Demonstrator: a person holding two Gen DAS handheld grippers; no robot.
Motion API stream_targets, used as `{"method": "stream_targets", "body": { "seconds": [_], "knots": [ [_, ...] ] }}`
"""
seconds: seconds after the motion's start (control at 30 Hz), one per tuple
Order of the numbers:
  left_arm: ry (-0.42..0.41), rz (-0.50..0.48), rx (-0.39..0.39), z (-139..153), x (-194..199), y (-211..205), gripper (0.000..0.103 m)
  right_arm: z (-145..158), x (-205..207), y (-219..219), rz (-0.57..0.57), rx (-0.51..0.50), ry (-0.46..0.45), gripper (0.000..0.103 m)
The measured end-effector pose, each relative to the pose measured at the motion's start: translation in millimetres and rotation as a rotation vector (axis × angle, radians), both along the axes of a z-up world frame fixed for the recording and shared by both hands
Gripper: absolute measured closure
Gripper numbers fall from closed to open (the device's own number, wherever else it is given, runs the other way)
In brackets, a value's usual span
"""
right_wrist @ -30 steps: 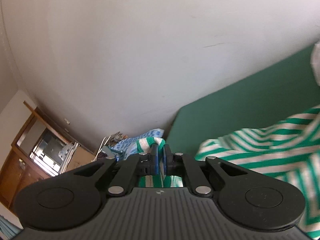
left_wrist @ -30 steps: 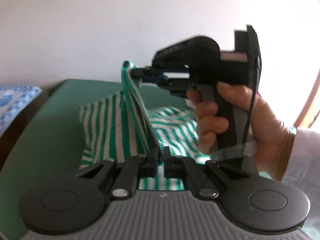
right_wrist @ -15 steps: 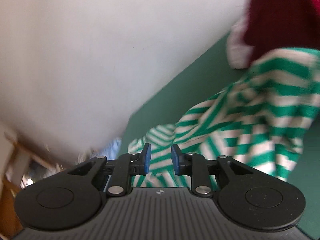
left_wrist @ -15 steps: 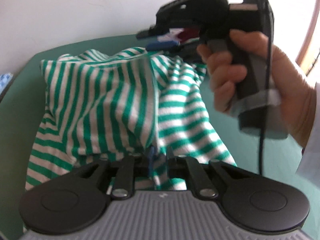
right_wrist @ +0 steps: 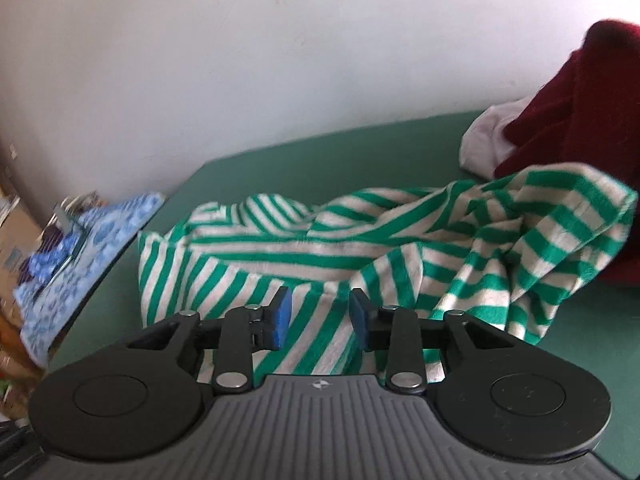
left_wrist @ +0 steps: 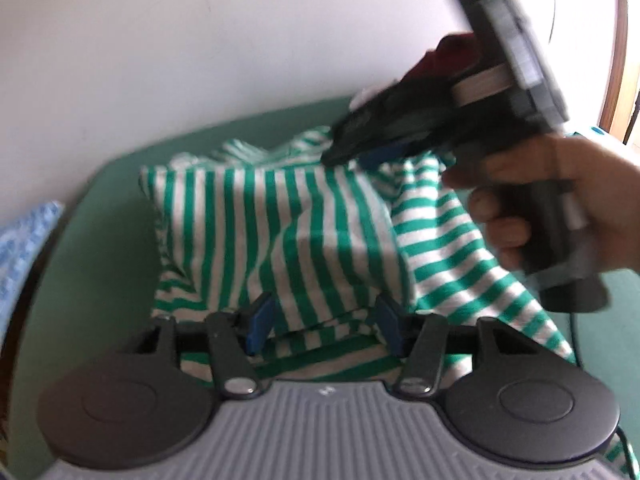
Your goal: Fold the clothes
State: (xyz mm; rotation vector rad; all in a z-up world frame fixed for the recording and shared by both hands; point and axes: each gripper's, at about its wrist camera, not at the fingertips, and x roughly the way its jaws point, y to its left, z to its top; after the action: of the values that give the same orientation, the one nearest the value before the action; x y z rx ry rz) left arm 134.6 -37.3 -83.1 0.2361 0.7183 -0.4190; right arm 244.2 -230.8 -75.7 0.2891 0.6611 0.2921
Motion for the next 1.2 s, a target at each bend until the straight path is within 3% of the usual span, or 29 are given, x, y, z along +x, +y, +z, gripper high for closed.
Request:
{"method": "stream_targets", "body": {
  "seconds": [0.1, 0.2, 0.27, 0.5, 0.57, 0.63, 0.73, 0.8, 0.83, 0.9, 0.93, 1.03, 1.2],
  "knots": [
    [0.044, -0.004, -0.018, -9, 11, 0, 0.044, -4, 0, -2, -0.009, 0.001, 0.022, 0.060],
    [0.040, -0.009, -0.025, -10, 9, -3, 0.043, -8, 1, -5, 0.005, 0.009, 0.043, 0.065],
    [0.046, -0.016, -0.029, -10, 9, -5, 0.043, -7, -2, -8, 0.020, 0.009, 0.019, 0.094],
    [0.032, -0.079, -0.093, 5, 9, -21, 0.045, 24, -12, -6, -0.022, -0.070, -0.140, 0.095],
    [0.048, -0.098, -0.094, 4, 7, -27, 0.045, 31, -8, -8, -0.063, -0.082, -0.162, 0.095],
    [0.064, -0.116, -0.095, 2, 6, -33, 0.045, 24, 3, -12, -0.095, -0.107, -0.127, 0.095],
    [0.089, -0.144, -0.096, 0, 3, -42, 0.045, 5, 22, -23, -0.134, -0.120, -0.039, 0.095],
    [0.106, -0.162, -0.097, -2, 2, -48, 0.043, -14, 30, -32, -0.137, -0.061, 0.020, 0.092],
    [0.115, -0.161, -0.109, 1, -2, -41, 0.039, -14, 28, -38, -0.141, -0.029, 0.018, 0.089],
    [0.133, -0.156, -0.133, 8, -9, -27, 0.033, -8, 22, -52, -0.162, 0.050, 0.022, 0.069],
    [0.142, -0.153, -0.145, 12, -13, -20, 0.033, -1, 12, -59, -0.151, 0.089, 0.014, 0.067],
    [0.157, -0.128, -0.163, 20, -28, 4, 0.032, 18, -17, -74, -0.105, 0.164, 0.008, 0.067],
    [0.262, -0.041, -0.214, 16, -44, 37, 0.032, 3, -52, -71, 0.017, 0.213, 0.149, 0.067]
  ]
}}
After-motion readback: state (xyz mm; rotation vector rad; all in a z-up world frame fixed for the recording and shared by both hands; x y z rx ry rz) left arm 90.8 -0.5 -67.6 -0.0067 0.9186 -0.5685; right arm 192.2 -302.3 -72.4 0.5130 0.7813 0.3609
